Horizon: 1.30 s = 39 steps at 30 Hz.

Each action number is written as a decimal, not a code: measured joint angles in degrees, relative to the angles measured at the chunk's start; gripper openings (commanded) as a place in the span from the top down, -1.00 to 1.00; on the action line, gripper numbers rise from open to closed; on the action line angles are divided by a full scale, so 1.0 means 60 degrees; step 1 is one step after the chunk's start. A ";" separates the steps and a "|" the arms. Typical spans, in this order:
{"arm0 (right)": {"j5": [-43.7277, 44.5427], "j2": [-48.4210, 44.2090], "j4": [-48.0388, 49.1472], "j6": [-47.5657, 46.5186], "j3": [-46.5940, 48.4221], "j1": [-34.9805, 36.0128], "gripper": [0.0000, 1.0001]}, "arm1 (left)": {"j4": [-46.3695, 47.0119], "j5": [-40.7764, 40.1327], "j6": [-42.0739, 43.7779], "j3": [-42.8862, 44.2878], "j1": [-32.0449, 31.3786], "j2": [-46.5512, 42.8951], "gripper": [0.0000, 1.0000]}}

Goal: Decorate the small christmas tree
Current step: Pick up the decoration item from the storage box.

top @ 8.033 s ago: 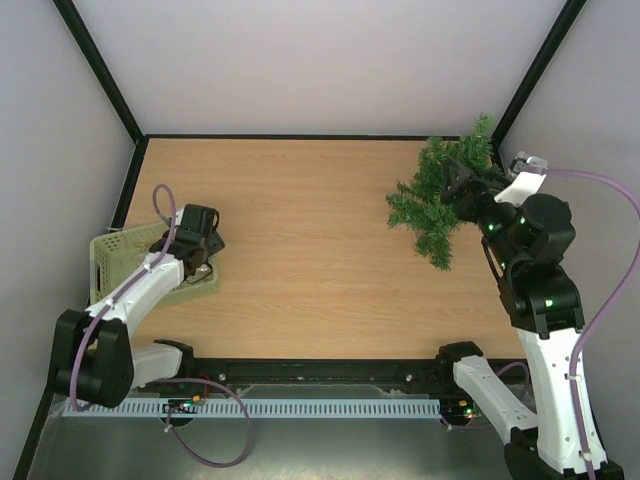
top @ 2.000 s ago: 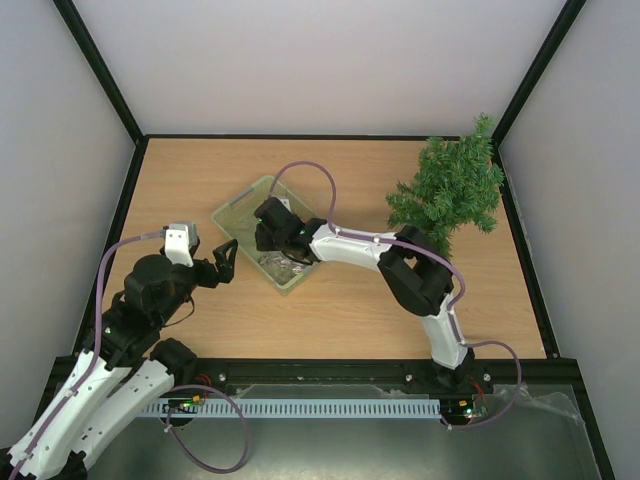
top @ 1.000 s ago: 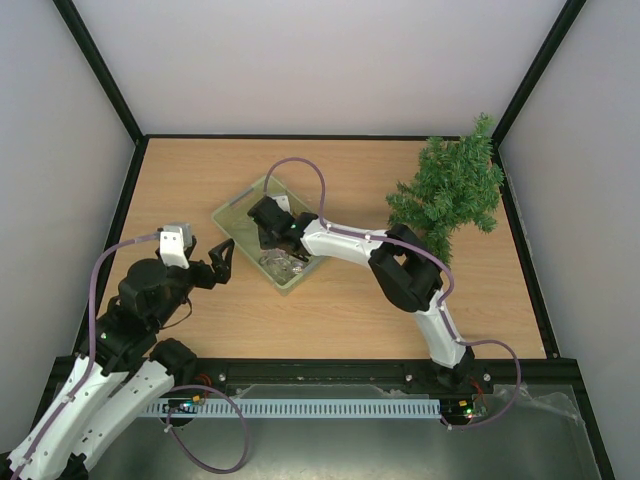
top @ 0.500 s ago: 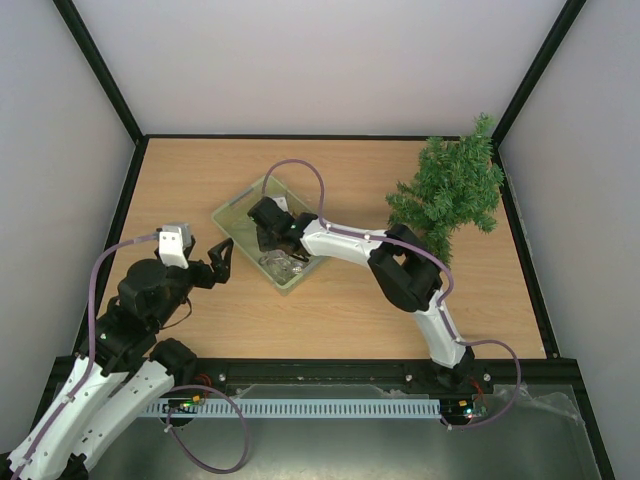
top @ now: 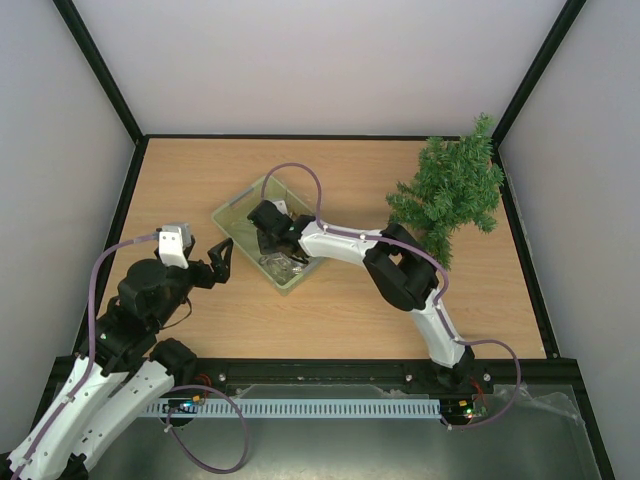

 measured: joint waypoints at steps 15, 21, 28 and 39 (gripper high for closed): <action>0.0441 -0.0266 -0.0018 -0.0419 -0.0004 0.0000 0.97 | 0.0000 -0.0018 0.0004 0.0000 0.0000 0.0055 -0.99; 0.0605 -0.1537 0.0015 -0.0754 -0.0171 0.0000 0.97 | 0.0000 -0.0036 0.0004 0.0000 0.0000 0.0229 -0.99; 0.0616 -0.3497 0.0058 -0.1228 -0.0390 0.0000 0.97 | 0.0004 -0.0033 0.0004 0.0000 0.0000 0.0248 -0.99; -0.0080 -0.6094 -0.0219 -0.2215 -0.0291 0.0000 0.97 | 0.0452 0.1432 0.0452 0.0000 0.0000 0.0408 -0.90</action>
